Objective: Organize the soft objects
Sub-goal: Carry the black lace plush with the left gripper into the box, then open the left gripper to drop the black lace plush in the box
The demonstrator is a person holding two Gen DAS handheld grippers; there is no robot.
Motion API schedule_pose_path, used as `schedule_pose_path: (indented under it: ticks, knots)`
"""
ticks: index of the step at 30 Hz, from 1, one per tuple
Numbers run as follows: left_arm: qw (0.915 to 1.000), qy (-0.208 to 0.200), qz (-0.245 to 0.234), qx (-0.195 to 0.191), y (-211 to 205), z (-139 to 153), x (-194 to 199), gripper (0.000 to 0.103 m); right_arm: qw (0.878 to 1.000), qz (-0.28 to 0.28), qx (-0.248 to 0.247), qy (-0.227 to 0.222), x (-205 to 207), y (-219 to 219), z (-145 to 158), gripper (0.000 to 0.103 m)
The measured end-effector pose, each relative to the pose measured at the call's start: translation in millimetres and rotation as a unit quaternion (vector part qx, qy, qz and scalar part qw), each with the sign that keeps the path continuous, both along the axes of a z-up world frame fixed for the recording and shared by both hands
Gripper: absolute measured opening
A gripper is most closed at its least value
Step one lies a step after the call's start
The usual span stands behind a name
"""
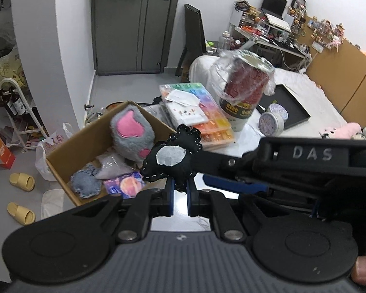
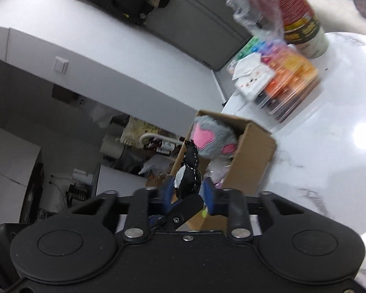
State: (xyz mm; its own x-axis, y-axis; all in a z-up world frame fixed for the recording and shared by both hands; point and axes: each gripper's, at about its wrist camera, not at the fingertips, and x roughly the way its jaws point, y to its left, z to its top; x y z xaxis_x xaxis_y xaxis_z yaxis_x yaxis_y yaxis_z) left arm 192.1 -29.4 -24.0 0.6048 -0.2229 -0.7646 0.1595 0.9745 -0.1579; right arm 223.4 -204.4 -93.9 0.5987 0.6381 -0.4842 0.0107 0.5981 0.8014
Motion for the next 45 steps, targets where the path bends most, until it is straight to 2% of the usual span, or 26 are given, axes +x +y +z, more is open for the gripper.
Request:
schedule_pose_path:
  ticks: [8, 13, 28, 33, 41, 43, 45]
  knots:
    - [0.9998, -0.004, 0.011, -0.015, 27.0, 5.3, 15.1, 0.009, 1.000, 0.021, -0.008, -0.011, 16.5, 23.9, 13.1, 0.019]
    - [0.9996, 0.003, 0.006, -0.028, 39.3, 0.3, 23.5, 0.009, 0.999, 0.033, -0.021, -0.011, 27.0, 38.2, 16.8, 0.022]
    - [0.9984, 0.029, 0.012, -0.048, 66.8, -28.5, 35.9, 0.009, 0.997, 0.044, -0.055, 0.034, 48.6, 69.1, -15.6, 0.027]
    - [0.9985, 0.034, 0.017, -0.040, 75.1, -34.4, 39.7, 0.010, 0.997, 0.047, -0.048, 0.038, 55.6, 79.7, -24.4, 0.015]
    - [0.9958, 0.065, 0.046, -0.045, 93.6, -50.8, 50.3, 0.012, 0.996, 0.050, -0.053, 0.057, 63.4, 97.4, -38.8, 0.015]
    - [0.9943, 0.077, 0.060, -0.043, 98.4, -55.6, 54.1, 0.016, 0.995, 0.054, -0.061, 0.058, 65.7, 101.9, -39.7, 0.021]
    - [0.9925, 0.089, 0.080, -0.027, 103.3, -59.9, 57.3, 0.023, 0.994, 0.052, -0.064, 0.067, 68.6, 103.5, -41.5, 0.038]
